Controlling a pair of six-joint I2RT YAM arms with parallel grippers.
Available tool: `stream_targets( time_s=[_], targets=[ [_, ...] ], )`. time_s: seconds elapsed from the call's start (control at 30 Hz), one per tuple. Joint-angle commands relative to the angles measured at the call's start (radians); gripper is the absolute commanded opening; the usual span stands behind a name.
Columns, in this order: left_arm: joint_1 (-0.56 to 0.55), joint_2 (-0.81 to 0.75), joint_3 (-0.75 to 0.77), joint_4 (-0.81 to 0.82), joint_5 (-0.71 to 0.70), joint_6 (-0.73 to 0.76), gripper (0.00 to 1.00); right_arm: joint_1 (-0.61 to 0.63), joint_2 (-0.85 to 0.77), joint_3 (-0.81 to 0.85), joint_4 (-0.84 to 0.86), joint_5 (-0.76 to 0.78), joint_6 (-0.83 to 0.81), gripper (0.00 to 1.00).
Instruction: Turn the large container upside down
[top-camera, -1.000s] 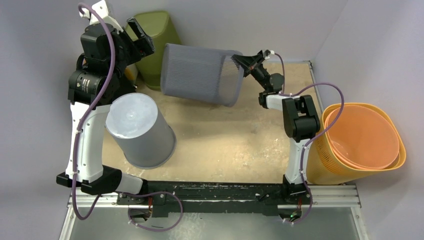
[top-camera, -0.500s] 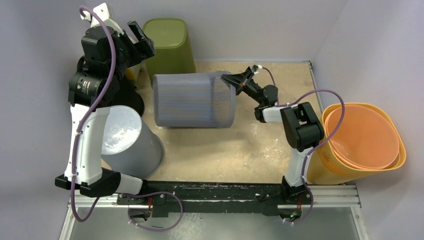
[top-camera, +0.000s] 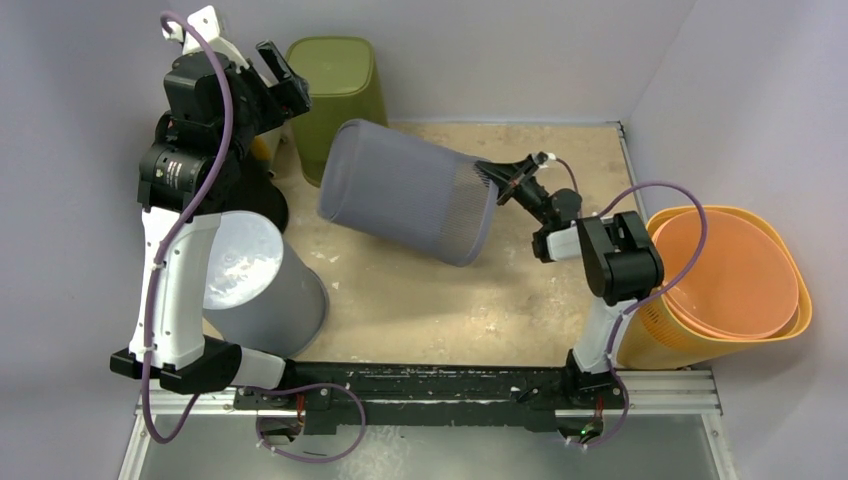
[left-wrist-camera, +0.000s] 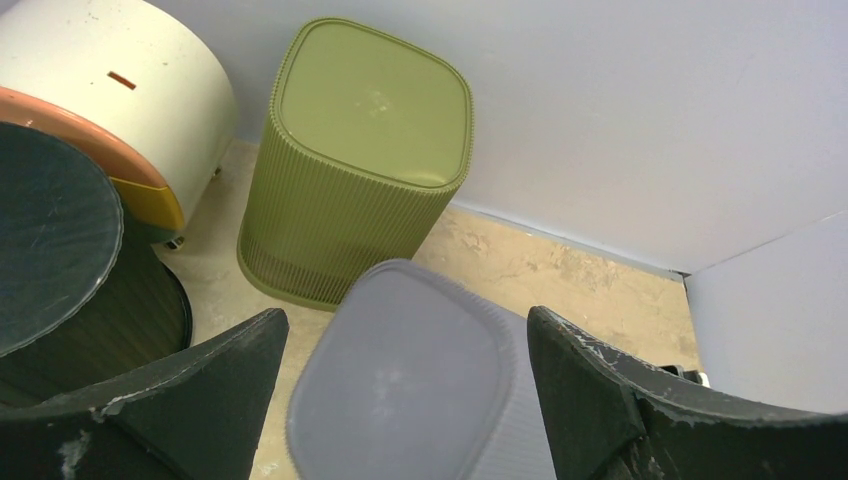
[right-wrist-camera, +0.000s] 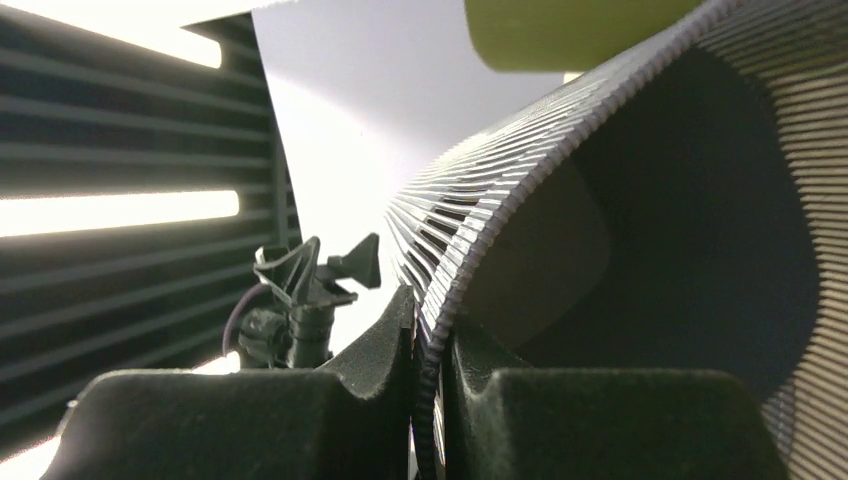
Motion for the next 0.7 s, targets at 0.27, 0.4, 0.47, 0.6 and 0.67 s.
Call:
stream_targets(
  time_s=[0.27,0.4,0.47,0.6,0.67],
  targets=[
    [-0.004,-0.042,-0.015,0.025,-0.025,-0.019,0.86,-0.232,0.155,0.073,0.398,-0.277,-0.022,0.08],
    [-0.004,-0.046,-0.018,0.017,-0.033,-0.023,0.86,-0.283,0.230,0.147,0.399,-0.335,-0.055,0.14],
    [-0.004,-0.049,-0.024,0.009,-0.036,-0.024,0.86,-0.304,0.267,0.180,0.403,-0.355,-0.065,0.17],
    [-0.004,-0.054,-0.035,-0.004,-0.038,-0.027,0.86,-0.338,0.346,0.273,0.411,-0.409,-0.078,0.35],
    [-0.004,-0.053,-0.042,-0.008,-0.042,-0.029,0.86,-0.351,0.382,0.309,0.410,-0.420,-0.086,0.36]
  ],
)
